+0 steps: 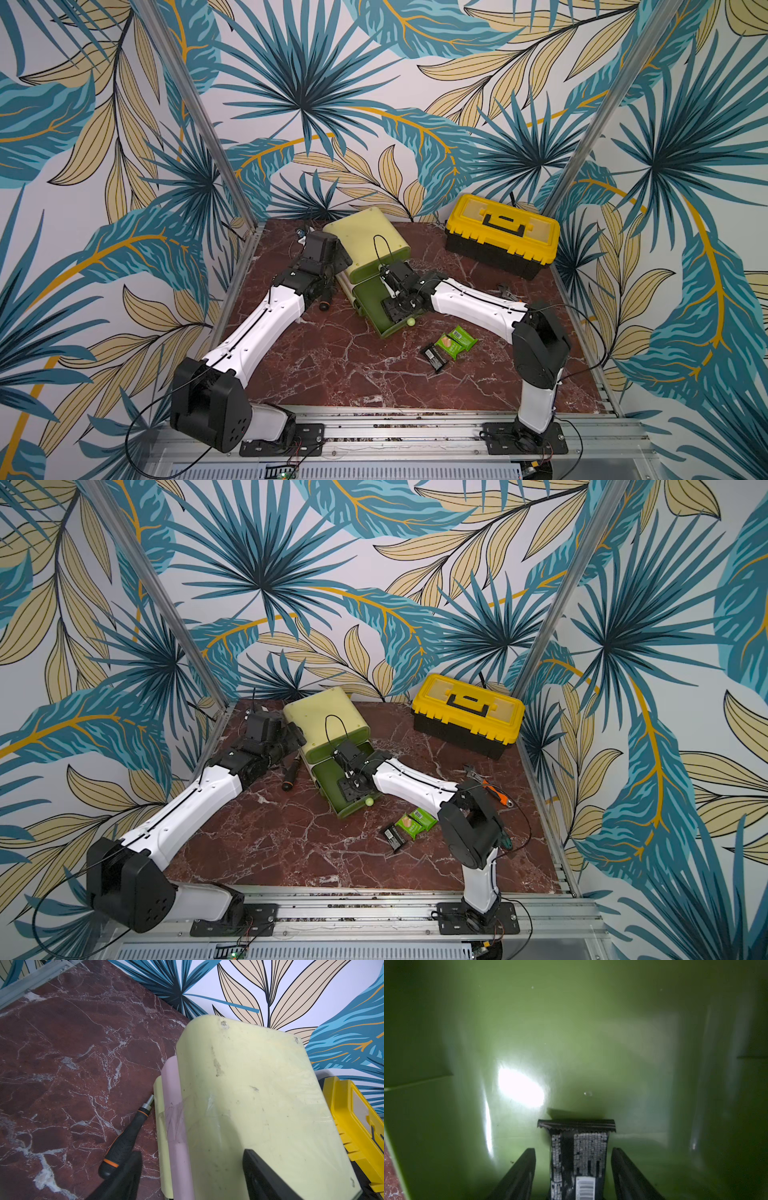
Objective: Take the cookies out of the drawer
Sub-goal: Pick up the cookie from the drawer.
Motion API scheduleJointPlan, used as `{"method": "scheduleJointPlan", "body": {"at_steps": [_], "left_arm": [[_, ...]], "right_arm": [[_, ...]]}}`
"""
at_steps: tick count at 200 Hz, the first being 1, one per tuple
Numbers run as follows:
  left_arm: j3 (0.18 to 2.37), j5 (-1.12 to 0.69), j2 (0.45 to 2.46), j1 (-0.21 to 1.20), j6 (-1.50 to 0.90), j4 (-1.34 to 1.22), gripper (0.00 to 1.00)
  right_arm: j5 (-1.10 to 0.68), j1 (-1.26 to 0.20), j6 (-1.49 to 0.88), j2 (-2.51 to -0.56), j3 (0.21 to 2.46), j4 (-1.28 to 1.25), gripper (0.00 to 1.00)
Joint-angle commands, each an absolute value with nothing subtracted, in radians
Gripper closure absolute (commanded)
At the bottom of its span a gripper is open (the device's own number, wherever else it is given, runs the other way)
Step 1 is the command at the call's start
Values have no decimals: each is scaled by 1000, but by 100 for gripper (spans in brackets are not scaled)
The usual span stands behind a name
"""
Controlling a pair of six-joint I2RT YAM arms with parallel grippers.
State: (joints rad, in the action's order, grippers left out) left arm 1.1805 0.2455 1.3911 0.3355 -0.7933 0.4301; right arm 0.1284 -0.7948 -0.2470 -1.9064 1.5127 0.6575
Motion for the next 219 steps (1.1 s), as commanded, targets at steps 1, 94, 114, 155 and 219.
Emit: {"method": "scheduleJointPlan", "body": {"at_steps": [1,94,114,155,219], "left_arm": [[1153,249,1378,326,-782,481,20],[1153,253,1376,325,-782,481,20],[1152,253,1376,326,-781,480,20],[1153,253,1376,326,-782,480,20],[1151,254,1374,325,-781,482,20]], "right_arm": [[153,-798,-254,-1941,1527,643,38],[146,-798,-243,-1960,1514,622,46],[147,-798,-242,-1955,1509,617,50],[153,-798,-236,-1912,1496,597,54],[143,-798,-240,-1793,1439,537,56]]}}
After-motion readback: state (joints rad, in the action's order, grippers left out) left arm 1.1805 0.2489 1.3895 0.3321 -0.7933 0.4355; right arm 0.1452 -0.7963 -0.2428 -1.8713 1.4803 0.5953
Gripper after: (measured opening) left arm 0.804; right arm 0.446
